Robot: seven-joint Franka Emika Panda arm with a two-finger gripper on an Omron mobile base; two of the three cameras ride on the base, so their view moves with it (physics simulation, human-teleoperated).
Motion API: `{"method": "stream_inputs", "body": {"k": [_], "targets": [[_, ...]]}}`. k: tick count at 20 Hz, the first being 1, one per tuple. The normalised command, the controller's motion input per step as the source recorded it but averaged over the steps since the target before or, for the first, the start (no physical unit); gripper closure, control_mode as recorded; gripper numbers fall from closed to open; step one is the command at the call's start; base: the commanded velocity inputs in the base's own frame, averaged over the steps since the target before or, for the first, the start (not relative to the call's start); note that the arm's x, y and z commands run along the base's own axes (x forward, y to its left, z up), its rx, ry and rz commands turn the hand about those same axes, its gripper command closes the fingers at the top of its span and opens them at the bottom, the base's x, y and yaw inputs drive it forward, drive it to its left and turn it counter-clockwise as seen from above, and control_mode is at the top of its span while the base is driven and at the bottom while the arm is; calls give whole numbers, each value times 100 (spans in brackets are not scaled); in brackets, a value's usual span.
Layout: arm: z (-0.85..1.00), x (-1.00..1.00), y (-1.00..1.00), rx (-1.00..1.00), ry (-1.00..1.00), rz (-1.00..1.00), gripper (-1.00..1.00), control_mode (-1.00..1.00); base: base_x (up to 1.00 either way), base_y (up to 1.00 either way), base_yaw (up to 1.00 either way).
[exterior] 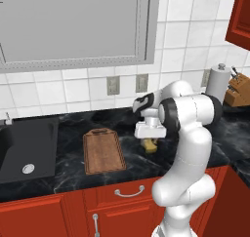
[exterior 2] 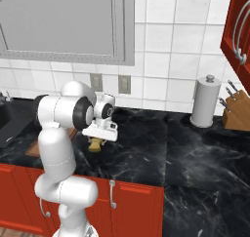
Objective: Pick up the sponge from the counter and clean the cutting board by briefly scrubbing or pressing down on the cutting board. Once finished, release the sponge.
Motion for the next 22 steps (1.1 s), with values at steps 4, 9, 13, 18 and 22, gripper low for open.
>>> {"method": "stream_inputs", "body": {"k": [4, 9, 13, 18, 22], "targets": [[20, -9, 0, 0, -5, 0, -100, -100, 0, 0, 0], [40, -3, 1, -4, -7, 0, -100, -100, 0, 0, 0], [72, -35, 0, -8, -20, 0, -100, -100, 0, 0, 0], [73, -60, 0, -7, -23, 0, -100, -100, 0, 0, 0], [61, -82, 0, -3, -18, 0, -100, -100, 0, 0, 0]]}}
